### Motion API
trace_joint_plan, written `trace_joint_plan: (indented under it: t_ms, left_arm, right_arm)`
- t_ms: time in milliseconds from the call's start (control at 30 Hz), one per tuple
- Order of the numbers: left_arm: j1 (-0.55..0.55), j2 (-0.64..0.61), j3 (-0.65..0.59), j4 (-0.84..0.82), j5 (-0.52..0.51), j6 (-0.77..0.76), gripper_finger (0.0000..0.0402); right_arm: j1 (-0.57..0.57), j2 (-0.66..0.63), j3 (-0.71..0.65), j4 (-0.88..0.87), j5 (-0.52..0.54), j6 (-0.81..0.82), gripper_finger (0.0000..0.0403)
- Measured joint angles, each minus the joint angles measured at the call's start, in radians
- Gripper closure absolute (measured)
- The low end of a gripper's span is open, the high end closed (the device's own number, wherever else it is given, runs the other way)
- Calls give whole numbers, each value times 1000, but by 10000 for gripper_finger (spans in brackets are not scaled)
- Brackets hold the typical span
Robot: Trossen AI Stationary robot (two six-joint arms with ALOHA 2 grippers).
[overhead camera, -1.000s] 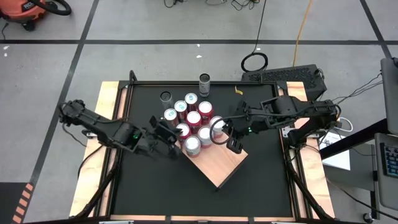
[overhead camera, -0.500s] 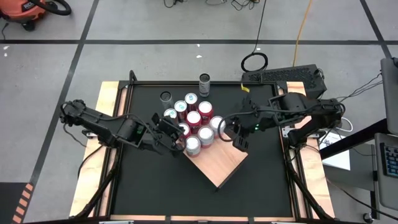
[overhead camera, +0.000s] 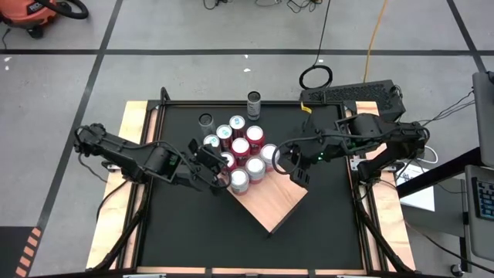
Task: Place canned beverage on shelf
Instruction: Adjust the soda cans on the shelf
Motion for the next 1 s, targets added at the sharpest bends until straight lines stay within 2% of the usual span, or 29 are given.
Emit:
trace_joint_plan:
  t_ms: [1000]
  left_arm:
    - [4,-14,-3,26,11,52,366]
  right_arm:
    - [0,0,0,25,0,4,376]
